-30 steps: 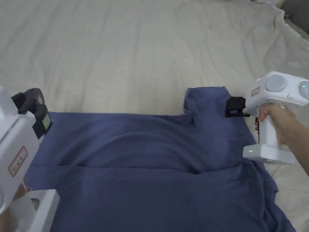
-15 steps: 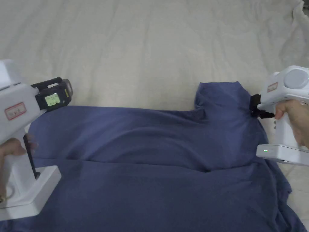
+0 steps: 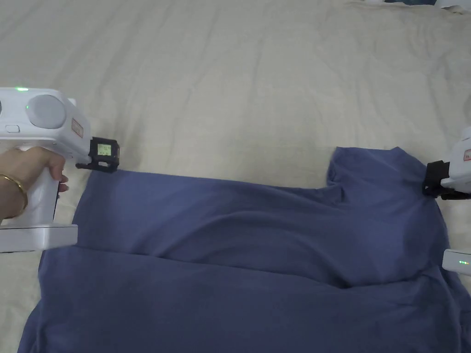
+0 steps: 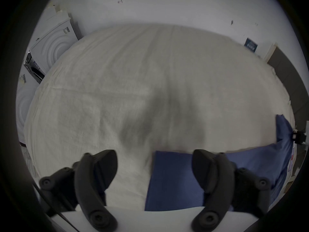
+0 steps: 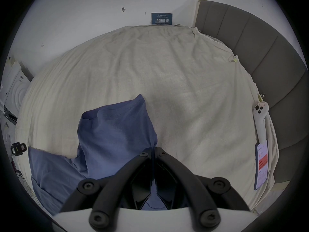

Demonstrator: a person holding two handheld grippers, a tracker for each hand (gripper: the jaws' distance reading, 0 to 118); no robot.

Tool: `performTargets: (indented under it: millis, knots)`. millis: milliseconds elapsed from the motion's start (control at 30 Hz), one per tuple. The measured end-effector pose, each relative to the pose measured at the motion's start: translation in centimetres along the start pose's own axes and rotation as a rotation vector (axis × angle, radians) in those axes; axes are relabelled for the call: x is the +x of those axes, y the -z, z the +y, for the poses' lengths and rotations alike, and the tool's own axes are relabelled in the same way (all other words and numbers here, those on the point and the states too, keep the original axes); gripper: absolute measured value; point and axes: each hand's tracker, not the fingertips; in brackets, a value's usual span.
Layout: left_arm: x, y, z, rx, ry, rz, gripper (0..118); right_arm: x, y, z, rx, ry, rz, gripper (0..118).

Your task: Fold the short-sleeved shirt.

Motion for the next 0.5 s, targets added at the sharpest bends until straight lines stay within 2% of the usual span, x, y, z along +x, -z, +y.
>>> performTargets:
  millis: [67, 100, 133, 200, 267, 333, 433, 500]
  knots:
    - [0.1, 0.8, 0.1, -0.004, -0.002, 0.0, 69, -0.1, 0.3, -0.1, -0.007, -0.011, -0.005, 1]
    - [0.2, 1.1, 0.2, -0.01, 0.007, -0.002, 64, -0.1, 0.4, -0.1, -0.01, -0.014, -0.009, 1]
    - [0.4, 1.3, 0.1, -0.015, 0.022, -0.006, 64, -0.1, 0.5, -0.1, -0.011, -0.016, -0.009, 1]
    - [0.9, 1.7, -0.1, -0.019, 0.044, -0.042, 21, -0.3, 0.8, 0.0, -0.017, -0.021, -0.014, 1]
    - [1.6, 2.1, -0.4, -0.016, 0.05, -0.051, 6, -0.5, 0.9, 0.0, -0.02, -0.027, -0.019, 1]
    - [2.3, 2.5, -0.7, -0.012, 0.077, -0.013, 0, -0.6, 0.9, -0.1, -0.019, -0.031, -0.021, 1]
    - [2.2, 1.8, -0.8, -0.007, 0.095, -0.015, 0, -0.8, 0.7, -0.3, -0.011, -0.035, -0.024, 1]
    - [1.6, 0.5, -1.0, 0.053, 0.054, -0.026, 0, -0.7, 0.1, -0.5, 0.006, -0.033, -0.024, 1]
